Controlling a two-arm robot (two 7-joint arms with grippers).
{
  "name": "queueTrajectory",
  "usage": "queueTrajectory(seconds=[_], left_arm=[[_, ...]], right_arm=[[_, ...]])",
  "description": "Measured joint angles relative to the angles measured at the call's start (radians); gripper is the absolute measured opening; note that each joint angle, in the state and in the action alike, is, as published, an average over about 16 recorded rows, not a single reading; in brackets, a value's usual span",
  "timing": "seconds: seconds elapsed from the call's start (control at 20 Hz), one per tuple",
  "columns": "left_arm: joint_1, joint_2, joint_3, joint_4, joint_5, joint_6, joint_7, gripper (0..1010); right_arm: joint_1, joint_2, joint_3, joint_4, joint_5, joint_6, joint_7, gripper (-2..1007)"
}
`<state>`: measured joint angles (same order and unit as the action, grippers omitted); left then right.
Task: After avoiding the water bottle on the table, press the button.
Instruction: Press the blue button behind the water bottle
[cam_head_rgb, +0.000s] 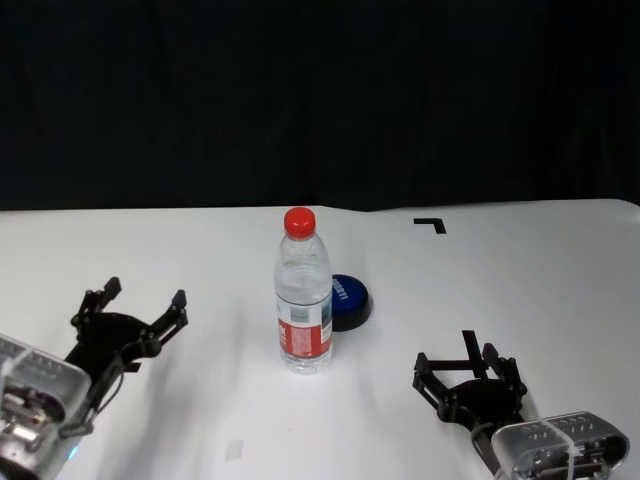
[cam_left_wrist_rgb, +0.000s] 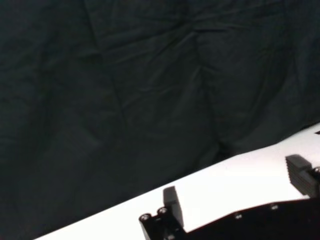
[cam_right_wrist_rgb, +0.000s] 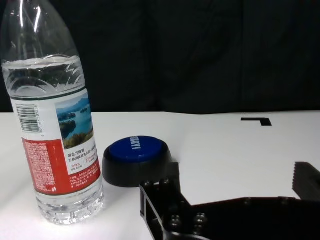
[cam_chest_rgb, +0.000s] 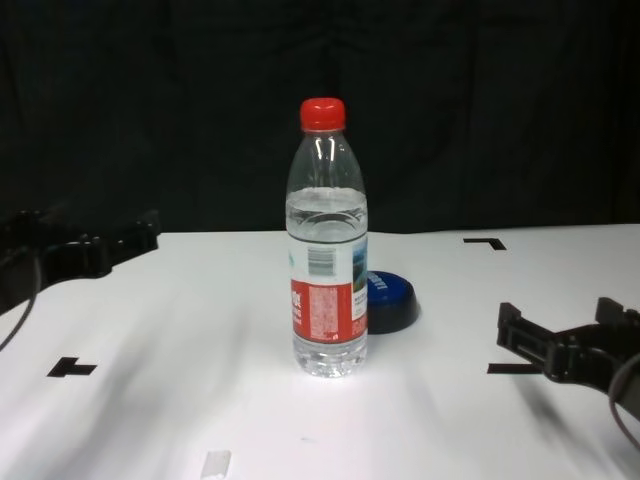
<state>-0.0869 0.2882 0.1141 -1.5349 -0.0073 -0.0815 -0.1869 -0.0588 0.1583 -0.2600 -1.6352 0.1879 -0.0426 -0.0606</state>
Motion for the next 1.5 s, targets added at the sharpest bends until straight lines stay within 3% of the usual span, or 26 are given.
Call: queueTrajectory(seconds=[0.7, 1.5], left_arm=[[0.049, -0.030, -0.058, -0.021, 0.025, -0.002, 0.030, 1009], [0.091, -0.070, -0.070, -0.035, 0.040, 0.000, 0.051, 1010]], right_arm=[[0.000, 0.000, 0.000, 0.000, 0.000, 0.000, 0.000, 1003], [0.000, 0.000, 0.000, 0.000, 0.000, 0.000, 0.000, 1002]])
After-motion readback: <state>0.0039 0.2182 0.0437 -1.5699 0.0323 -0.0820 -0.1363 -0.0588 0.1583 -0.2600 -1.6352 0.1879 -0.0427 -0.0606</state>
